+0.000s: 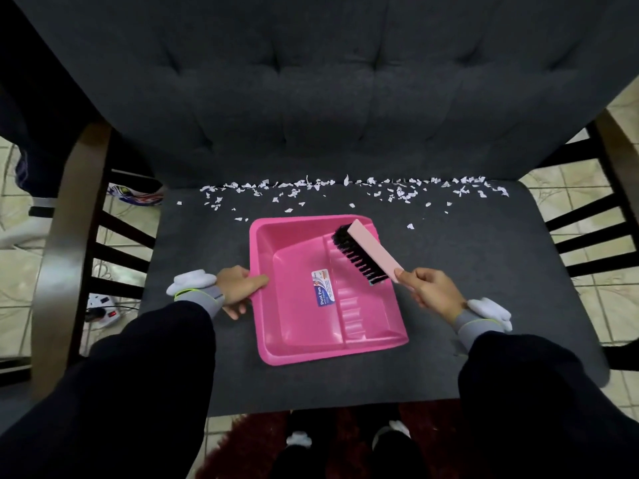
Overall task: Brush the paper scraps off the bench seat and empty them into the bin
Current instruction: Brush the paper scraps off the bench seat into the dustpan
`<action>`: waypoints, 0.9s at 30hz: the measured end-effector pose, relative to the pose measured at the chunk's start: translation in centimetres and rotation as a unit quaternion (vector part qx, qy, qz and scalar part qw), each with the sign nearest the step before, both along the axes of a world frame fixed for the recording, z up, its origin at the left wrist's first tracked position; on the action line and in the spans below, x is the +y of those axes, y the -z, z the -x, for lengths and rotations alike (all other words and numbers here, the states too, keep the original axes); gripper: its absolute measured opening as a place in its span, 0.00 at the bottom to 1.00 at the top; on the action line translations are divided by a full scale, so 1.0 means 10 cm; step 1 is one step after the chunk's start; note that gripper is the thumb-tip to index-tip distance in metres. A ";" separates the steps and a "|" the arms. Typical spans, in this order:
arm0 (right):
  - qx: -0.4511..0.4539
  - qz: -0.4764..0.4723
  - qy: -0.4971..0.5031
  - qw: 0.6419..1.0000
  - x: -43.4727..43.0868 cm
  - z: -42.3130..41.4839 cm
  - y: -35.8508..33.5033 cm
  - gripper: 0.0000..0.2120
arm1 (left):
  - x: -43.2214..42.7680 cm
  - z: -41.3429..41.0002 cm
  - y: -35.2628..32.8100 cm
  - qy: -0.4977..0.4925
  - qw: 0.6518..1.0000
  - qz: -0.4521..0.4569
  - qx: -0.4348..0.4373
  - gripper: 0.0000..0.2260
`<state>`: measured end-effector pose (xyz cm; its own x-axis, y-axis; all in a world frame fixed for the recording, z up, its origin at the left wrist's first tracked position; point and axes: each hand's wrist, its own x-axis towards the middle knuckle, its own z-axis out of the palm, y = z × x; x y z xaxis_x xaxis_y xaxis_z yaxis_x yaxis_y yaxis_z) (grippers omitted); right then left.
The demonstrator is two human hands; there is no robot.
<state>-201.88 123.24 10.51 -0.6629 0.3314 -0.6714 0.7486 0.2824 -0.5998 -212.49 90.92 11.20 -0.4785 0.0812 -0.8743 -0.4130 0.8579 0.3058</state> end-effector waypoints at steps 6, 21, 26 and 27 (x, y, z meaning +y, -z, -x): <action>-0.013 0.010 0.006 1.000 -0.06 0.10 0.05 0.21 | -0.01 0.17 -0.01 0.026 1.000 0.012 0.004 0.12; -0.009 -0.017 0.046 0.999 0.78 0.32 -0.06 0.06 | 1.12 0.87 -0.24 0.042 0.966 0.019 0.255 0.30; -0.013 -0.089 0.076 0.993 1.59 0.29 -0.02 0.05 | 2.04 0.81 -0.05 0.074 0.969 -0.027 0.233 0.14; -0.015 -0.120 0.063 0.991 1.68 0.34 -0.03 0.07 | 2.11 0.80 -0.04 0.072 0.970 -0.031 0.229 0.13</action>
<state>-205.23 140.07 10.80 -0.5867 0.5620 -0.5831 0.8039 0.3170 -0.5032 -220.52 112.00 11.57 -0.7958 0.2210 -0.5638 -0.0990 0.8710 0.4812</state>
